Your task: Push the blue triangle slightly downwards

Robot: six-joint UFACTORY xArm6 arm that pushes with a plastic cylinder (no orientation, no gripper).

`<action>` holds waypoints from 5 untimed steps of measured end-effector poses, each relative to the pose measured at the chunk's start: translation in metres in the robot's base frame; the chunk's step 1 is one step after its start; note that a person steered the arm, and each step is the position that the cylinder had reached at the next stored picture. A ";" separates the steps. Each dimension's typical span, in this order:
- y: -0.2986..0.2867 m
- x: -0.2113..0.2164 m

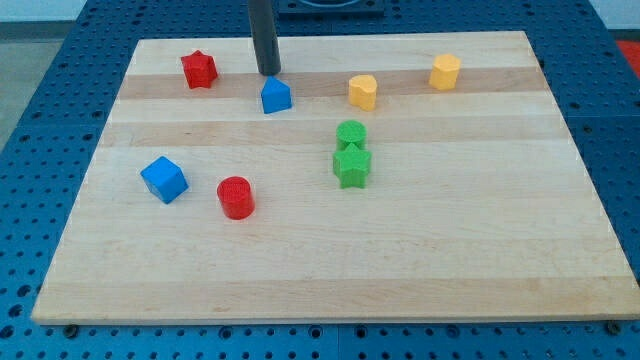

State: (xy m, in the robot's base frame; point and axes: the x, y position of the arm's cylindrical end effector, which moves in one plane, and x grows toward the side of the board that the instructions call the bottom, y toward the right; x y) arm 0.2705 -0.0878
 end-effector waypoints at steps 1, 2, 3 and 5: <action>0.002 0.019; 0.005 0.034; 0.016 0.047; 0.083 0.059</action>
